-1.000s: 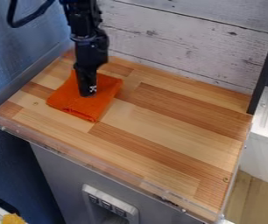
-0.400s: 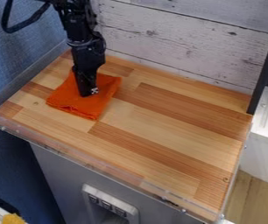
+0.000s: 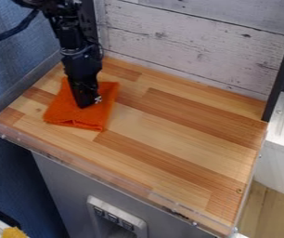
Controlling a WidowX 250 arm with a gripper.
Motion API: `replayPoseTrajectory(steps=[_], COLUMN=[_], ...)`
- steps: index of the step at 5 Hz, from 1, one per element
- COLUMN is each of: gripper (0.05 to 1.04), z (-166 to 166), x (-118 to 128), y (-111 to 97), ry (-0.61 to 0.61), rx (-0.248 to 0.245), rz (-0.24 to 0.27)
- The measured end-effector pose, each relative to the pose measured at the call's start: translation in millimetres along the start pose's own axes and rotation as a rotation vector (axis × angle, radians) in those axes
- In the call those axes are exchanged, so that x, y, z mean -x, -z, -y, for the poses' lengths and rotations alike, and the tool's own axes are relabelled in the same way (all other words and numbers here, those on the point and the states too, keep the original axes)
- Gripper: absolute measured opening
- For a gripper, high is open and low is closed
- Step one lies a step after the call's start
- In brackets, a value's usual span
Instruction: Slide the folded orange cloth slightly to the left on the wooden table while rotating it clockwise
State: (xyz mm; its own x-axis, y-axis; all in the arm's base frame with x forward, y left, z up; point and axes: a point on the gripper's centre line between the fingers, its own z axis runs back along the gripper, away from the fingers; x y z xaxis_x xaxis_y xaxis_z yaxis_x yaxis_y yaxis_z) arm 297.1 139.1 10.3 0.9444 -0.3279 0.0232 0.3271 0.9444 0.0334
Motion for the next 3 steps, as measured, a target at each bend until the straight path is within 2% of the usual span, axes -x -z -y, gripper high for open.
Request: replayPoseTrajectory(steps=[3], gripper=[0.078], z=[-7], x=[22], y=[2], ry=[-0.243], rx=[0.047], rz=[0.011])
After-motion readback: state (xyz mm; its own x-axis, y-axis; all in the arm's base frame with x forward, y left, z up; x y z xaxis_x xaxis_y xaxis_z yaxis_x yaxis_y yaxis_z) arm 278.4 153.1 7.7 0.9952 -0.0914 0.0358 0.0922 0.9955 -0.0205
